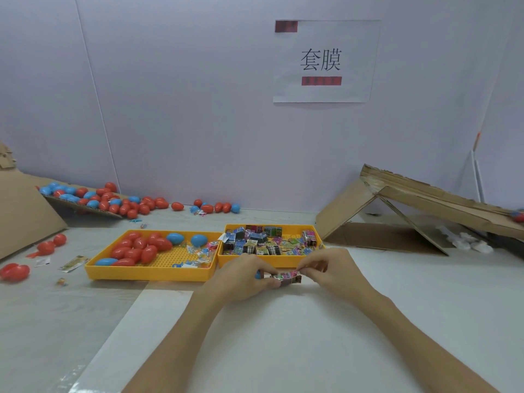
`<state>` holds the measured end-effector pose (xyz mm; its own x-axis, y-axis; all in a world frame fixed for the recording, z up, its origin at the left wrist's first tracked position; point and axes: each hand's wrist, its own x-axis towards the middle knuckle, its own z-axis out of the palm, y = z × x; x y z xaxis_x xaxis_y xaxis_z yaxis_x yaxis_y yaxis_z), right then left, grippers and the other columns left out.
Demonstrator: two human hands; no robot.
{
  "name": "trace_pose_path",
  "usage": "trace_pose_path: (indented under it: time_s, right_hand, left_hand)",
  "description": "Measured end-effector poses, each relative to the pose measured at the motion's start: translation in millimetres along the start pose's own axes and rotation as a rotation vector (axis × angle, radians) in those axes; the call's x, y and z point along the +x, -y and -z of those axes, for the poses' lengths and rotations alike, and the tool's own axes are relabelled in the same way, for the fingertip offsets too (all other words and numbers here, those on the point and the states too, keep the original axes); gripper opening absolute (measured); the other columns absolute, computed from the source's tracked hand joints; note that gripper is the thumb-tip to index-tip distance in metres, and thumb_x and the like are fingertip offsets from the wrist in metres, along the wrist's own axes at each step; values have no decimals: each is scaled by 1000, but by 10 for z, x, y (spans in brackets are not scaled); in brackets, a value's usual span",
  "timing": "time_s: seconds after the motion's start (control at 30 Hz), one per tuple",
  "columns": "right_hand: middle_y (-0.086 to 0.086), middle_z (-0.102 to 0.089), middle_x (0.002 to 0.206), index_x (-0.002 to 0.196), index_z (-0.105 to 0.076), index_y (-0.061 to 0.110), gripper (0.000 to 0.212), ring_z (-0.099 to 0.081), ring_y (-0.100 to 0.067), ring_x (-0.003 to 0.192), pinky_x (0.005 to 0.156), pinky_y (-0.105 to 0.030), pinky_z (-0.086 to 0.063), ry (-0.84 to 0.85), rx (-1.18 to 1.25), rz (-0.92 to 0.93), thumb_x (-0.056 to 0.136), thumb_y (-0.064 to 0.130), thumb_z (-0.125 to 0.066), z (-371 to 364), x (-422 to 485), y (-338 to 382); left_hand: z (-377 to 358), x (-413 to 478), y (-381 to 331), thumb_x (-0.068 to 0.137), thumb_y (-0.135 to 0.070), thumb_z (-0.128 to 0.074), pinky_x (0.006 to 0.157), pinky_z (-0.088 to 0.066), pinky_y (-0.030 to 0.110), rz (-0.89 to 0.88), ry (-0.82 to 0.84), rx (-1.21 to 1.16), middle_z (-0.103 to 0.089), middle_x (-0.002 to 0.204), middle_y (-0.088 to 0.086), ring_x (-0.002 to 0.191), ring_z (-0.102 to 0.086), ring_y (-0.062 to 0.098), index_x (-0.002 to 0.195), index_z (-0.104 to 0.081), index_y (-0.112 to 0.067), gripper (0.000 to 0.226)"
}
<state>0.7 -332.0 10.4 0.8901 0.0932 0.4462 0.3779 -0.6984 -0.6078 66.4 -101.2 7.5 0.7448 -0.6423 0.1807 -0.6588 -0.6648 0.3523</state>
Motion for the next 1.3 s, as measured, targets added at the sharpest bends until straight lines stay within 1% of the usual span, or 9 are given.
trace_pose_path:
  time_s: [0.1,0.2,0.33,0.47,0.73,0.8,0.9,1.03,1.3]
  right_hand:
    - [13,-73,71,79,-80,23,22,-68,-10,58,61,-25,-55,12,-3,-14,83,2,-76,28,-5,24]
    - [6,-74,70,77,-78,18,25,-70,-13,57,61,-32,-58,-142,-5,-33,81,-6,-72,143,14,-6]
    - [7,-73,68,77,-75,18,26,-71,-9,59,63,-31,-57,-324,44,-80,83,-7,-71,323,13,-102]
    - [5,-75,73,80,-77,17,25,-73,-12,64,61,-25,-57,-255,116,-27,84,-7,-71,220,-18,4]
    - [2,-75,79,84,-77,13,19,-74,-17,67,66,-21,-55,-134,272,16,85,-5,-73,-7,-41,157]
    - [-1,-75,79,84,-77,12,18,-74,-19,66,66,-22,-56,-116,303,5,86,-5,-72,-3,-42,158]
    - [-4,-74,80,84,-76,13,18,-75,-23,66,66,-24,-56,-89,351,-12,87,-4,-72,9,-34,159]
    - [-4,-74,81,84,-76,14,17,-74,-24,66,67,-28,-58,-78,365,-6,88,-2,-72,6,-29,154]
    - [-4,-74,80,82,-75,22,22,-72,-25,62,66,-33,-57,-93,388,-28,89,1,-72,18,-16,139]
  left_hand:
    - [-4,9,-17,95,-51,-63,63,-39,18,7,14,6,-69,109,-15,78,-52,-3,127,-69,-33,38]
    - [29,-18,37,92,-49,-67,70,-44,22,26,24,20,-69,115,-15,91,-55,2,127,-69,-33,39]
    - [57,-70,159,89,-52,-71,64,-35,14,46,-1,-22,-57,88,-32,84,-54,-1,121,-72,-35,36]
    - [60,-74,138,86,-61,-69,71,-40,16,65,-10,-127,-57,84,-30,86,-54,-11,126,-67,-40,45]
    - [55,-73,56,72,-69,-75,74,-49,26,68,-13,-250,-59,78,-17,81,-58,2,126,-63,-45,60]
    - [71,-68,40,74,-61,-78,81,-53,30,34,-65,-328,-62,75,-18,76,-60,0,120,-63,-51,50]
    - [103,-69,-5,81,-49,-79,75,-52,34,-48,-165,-377,-59,67,-17,64,-54,2,99,-63,-61,27]
    - [101,-85,-45,86,-38,-78,59,-43,19,-115,-309,-373,-60,67,-19,60,-52,3,97,-67,-54,22]
    - [101,-85,-133,87,-28,-79,64,-47,15,-163,-454,-254,-67,75,-14,70,-61,8,96,-75,-30,10]
